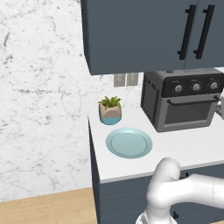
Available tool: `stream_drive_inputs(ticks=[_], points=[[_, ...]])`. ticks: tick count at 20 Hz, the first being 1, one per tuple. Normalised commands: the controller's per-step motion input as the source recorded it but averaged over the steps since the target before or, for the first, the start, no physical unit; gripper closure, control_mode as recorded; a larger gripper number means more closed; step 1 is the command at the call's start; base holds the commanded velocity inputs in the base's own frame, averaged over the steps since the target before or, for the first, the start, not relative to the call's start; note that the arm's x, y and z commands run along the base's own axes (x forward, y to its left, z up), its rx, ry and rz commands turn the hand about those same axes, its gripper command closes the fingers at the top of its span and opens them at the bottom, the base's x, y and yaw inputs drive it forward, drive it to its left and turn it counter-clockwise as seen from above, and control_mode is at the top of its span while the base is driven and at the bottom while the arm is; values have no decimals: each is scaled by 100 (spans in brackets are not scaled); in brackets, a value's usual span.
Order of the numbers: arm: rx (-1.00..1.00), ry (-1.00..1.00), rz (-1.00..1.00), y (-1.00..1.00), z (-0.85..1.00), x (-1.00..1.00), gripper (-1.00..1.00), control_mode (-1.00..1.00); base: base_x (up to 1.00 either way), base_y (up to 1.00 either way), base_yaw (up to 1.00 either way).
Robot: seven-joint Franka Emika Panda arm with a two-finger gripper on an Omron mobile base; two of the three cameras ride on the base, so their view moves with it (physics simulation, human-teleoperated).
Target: Pick up the kebab skewer and baguette bread, and place them inside the toaster oven. Close the toaster oven door and start by setting the timer.
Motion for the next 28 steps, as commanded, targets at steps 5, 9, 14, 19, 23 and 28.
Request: stream_drive_inputs(ticks=[5, 9, 14, 19, 23, 28], points=[[0, 0, -3, -14, 22, -11, -100, -100, 0, 0, 0], [0, 0, -7, -47, 28, -24, -100, -100, 0, 0, 0], [0, 0, -7, -41, 25, -26, -100, -100, 0, 0, 0], [-15, -14, 0, 24, 24, -83, -100, -100, 0, 0, 0], [-25, -22, 0, 75, 23, -89, -100, -100, 0, 0, 0], [-21, -11, 0, 97, 48, -44, -100, -100, 0, 0, 0]])
